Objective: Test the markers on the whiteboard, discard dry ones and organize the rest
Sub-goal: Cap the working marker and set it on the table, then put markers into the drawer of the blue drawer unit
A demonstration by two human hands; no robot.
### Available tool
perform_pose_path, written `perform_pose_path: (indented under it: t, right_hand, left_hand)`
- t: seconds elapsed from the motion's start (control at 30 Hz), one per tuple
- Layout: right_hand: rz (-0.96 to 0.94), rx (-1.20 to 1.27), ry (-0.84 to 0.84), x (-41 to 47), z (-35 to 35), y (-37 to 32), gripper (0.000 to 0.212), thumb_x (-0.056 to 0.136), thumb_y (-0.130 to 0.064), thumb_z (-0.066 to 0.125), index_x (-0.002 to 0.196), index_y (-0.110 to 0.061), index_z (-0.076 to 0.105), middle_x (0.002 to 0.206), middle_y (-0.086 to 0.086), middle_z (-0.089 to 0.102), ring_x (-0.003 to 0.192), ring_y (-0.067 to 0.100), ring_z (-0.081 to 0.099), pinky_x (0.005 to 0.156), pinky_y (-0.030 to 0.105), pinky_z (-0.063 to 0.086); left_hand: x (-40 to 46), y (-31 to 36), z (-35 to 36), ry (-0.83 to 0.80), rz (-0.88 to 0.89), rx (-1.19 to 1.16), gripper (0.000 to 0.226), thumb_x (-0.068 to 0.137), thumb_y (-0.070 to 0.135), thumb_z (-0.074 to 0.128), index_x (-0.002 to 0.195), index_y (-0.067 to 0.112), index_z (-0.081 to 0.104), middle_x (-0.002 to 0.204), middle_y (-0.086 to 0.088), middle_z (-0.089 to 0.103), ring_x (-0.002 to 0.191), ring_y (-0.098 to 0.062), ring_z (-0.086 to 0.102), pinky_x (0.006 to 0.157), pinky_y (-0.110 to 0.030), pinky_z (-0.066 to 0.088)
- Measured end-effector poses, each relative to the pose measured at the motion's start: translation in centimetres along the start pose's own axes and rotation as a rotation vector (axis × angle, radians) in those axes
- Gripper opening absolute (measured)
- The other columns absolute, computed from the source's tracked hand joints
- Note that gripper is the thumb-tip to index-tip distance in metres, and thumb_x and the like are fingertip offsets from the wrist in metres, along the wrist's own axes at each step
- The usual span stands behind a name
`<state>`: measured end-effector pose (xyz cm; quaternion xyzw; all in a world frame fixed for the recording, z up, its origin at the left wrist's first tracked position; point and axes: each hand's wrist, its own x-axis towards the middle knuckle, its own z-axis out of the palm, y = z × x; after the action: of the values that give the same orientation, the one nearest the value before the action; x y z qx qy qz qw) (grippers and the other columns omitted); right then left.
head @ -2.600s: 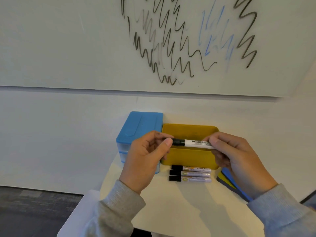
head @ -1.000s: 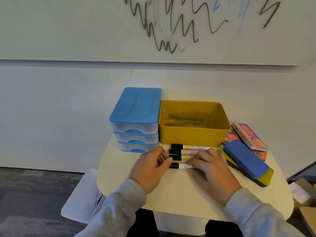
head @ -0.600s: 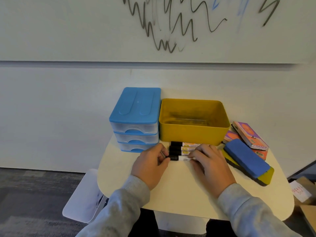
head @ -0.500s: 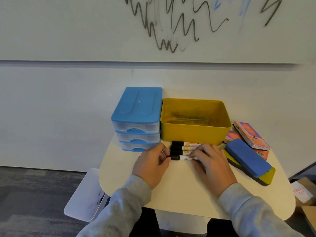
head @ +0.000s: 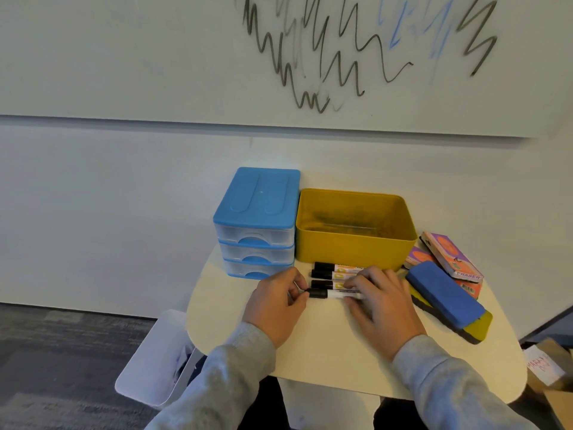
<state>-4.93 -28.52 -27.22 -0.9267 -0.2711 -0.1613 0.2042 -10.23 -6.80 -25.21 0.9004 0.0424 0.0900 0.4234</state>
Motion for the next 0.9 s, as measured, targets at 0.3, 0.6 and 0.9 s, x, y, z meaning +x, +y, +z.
perform_pose_path:
  t: [0.3, 0.6, 0.9]
  right_hand:
    - [0.053, 0.03, -0.008, -0.1, -0.7, -0.6, 0.029, 0.092, -0.052, 0.045, 0.108, -0.035, 0.063, 0.106, -0.013, 0.05, 0.099, 0.014, 0.046, 0.078, 0.038, 0.035]
    - [-0.035, 0.037, 0.007, 2.6, -2.4, -3.5, 0.029, 0.093, -0.049, 0.048, 0.115, -0.035, 0.061, 0.11, -0.013, 0.051, 0.102, 0.013, 0.046, 0.076, 0.035, 0.031]
    - [-0.217, -0.007, 0.033, 9.2, -5.5, -9.1, 0.05, 0.089, -0.036, 0.047, 0.137, -0.026, 0.055, 0.131, -0.006, 0.054, 0.121, 0.019, 0.046, 0.09, 0.04, 0.036]
  left_hand:
    - [-0.7, -0.2, -1.0, 0.029, -0.085, -0.176, 0.01, 0.092, 0.017, 0.066, 0.087, 0.026, 0.064, 0.078, 0.004, 0.064, 0.069, -0.009, 0.059, 0.069, -0.024, 0.056]
    - [-0.9, 0.8, -5.0, 0.214, -0.25, -0.671, 0.007, 0.097, 0.009, 0.06, 0.094, 0.005, 0.065, 0.089, -0.014, 0.073, 0.075, -0.018, 0.071, 0.066, -0.028, 0.055]
    - [0.0, 3.3, -8.1, 0.255, -0.471, -1.146, 0.025, 0.097, 0.023, 0.061, 0.114, 0.005, 0.066, 0.105, -0.012, 0.075, 0.086, -0.025, 0.074, 0.072, -0.035, 0.058]
